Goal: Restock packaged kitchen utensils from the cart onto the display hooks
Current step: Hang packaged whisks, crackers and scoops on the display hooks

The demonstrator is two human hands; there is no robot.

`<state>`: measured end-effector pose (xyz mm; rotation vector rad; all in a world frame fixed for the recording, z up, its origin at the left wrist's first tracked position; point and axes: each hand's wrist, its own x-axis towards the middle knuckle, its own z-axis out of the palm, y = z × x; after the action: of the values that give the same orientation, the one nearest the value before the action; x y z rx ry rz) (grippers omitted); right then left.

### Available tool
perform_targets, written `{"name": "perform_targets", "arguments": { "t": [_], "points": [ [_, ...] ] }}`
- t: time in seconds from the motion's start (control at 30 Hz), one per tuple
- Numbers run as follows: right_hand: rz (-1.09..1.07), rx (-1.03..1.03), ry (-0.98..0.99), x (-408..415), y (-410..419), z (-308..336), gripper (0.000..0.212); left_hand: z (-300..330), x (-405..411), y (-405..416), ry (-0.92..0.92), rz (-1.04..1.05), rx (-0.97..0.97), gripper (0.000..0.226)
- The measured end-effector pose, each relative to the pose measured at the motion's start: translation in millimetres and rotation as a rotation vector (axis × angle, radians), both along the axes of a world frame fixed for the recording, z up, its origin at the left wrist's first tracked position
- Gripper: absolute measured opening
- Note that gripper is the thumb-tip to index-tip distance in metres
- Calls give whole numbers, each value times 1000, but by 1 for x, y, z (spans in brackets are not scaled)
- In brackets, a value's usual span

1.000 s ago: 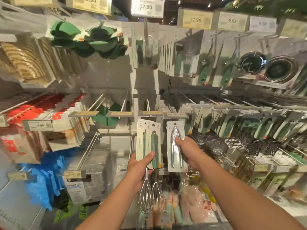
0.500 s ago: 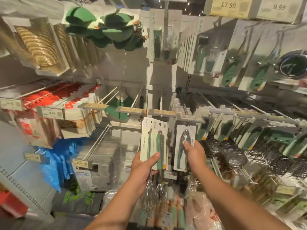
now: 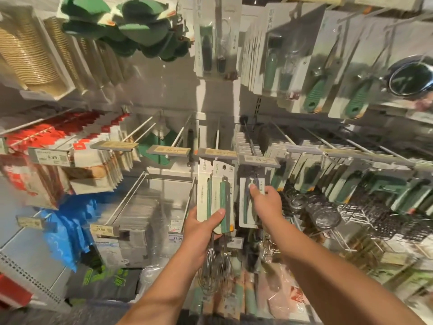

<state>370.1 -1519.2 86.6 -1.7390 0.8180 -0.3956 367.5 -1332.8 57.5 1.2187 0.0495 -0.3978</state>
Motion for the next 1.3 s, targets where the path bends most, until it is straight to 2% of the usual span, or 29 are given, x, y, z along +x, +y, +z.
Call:
{"name": "perform_targets", "arguments": {
  "t": [0.13, 0.33, 0.57, 0.63, 0.73, 0.87, 0.97, 1.1, 1.23, 1.3],
  "points": [
    [9, 11, 32, 12, -3, 4, 64, 0, 1, 5, 9, 15, -34, 50],
    [-9, 152, 55, 21, 0, 13, 66, 1, -4, 16, 22, 29, -36, 44],
    [-27, 230, 77, 7, 11, -3, 92, -6, -7, 33, 45, 51, -41, 39],
    [-7, 238, 56, 1, 21, -6, 86, -8, -8, 37, 42, 63, -45, 41],
    [152, 253, 106, -9, 44, -3, 61, -10, -11, 39, 49, 68, -43, 48],
    [414, 354, 126, -20, 77, -2, 43, -14, -17, 39, 63, 35, -38, 36],
    [493, 286, 137, -24, 92, -9, 45, -18, -22, 44, 89, 30, -43, 28],
    [487, 199, 113, -27, 103, -22, 54, -26, -25, 57, 113, 69, -40, 29],
    [400, 193, 40, -25, 110, -26, 28, -29, -21, 71, 168, 143, -20, 57],
    [393, 169, 8, -27, 111, -25, 20, -28, -17, 76, 165, 143, -20, 60]
  ]
}}
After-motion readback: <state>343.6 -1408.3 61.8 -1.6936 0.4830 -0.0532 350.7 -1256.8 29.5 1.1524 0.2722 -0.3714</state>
